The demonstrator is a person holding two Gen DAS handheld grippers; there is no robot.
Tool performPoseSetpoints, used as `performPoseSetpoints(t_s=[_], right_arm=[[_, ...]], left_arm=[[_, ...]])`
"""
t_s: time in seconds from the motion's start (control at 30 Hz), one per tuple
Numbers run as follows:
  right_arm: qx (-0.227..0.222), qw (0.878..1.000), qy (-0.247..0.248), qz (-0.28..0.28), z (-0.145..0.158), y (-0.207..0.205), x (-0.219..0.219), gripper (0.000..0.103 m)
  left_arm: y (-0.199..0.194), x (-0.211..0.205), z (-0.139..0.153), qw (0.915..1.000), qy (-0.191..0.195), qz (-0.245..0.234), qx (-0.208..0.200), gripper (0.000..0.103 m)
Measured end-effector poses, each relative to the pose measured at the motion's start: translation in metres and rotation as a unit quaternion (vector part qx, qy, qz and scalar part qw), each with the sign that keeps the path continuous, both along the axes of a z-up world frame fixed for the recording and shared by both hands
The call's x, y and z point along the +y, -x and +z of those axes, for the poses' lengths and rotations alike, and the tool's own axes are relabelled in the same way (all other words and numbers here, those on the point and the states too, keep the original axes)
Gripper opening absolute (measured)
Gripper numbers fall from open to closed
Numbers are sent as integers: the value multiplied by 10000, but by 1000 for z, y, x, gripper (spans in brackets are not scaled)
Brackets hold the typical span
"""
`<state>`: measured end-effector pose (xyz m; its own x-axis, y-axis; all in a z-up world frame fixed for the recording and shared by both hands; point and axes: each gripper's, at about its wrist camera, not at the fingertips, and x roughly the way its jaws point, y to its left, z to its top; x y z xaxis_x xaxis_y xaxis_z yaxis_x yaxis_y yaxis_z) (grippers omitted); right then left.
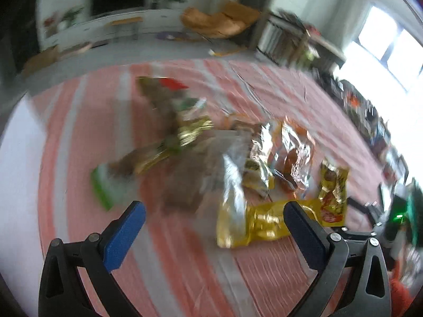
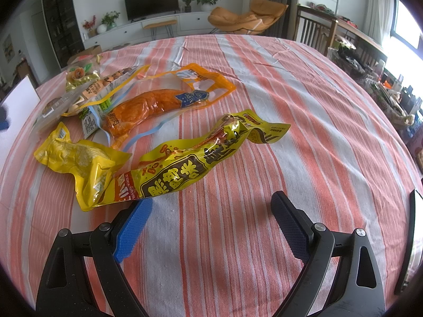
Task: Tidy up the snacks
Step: 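Reach the left tool into the pile toward the clear bag of brown bars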
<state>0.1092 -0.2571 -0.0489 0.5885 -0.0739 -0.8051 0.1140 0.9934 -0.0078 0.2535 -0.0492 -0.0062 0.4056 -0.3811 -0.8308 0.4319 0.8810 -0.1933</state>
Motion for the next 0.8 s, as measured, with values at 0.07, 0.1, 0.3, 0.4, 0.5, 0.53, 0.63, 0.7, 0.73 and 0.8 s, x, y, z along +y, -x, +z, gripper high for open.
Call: performPoseSetpoints(t_s=[0.07,0.1,0.3,0.4,0.5,0.53,0.63,0.7,0.73,0.8], right_arm=[[0,10000,-1,0,0,0,0,94],[0,10000,-1,0,0,0,0,94],[-1,10000,-2,0,0,0,0,94],[-1,10000,-2,0,0,0,0,94],[-1,10000,-2,0,0,0,0,94],[-1,10000,-2,0,0,0,0,94],[-1,10000,-3,0,0,-1,0,94],[-1,10000,-3,0,0,-1,0,94],[-1,10000,-3,0,0,-1,0,94],[-2,10000,-3,1,0,-1,0,94]], left_arm=[[-12,-20,-11,9991,-384,-198,14,103],[-18,-26,-16,9985,-492,-240,15,103],[-44,-36,-42,9979,-537,-239,268,103],[-46,-28,-40,9988,-337,-161,309,85],[-41,-15,-36,9981,-610,121,14,40],[-39,-8,-32,9991,-405,125,69,36],[-26,0,-27,9991,-400,128,52,24],[-9,6,-26,9986,-516,72,22,22],[-3,7,-26,9985,-553,43,18,21],[18,10,-27,9976,-690,-50,-14,21]])
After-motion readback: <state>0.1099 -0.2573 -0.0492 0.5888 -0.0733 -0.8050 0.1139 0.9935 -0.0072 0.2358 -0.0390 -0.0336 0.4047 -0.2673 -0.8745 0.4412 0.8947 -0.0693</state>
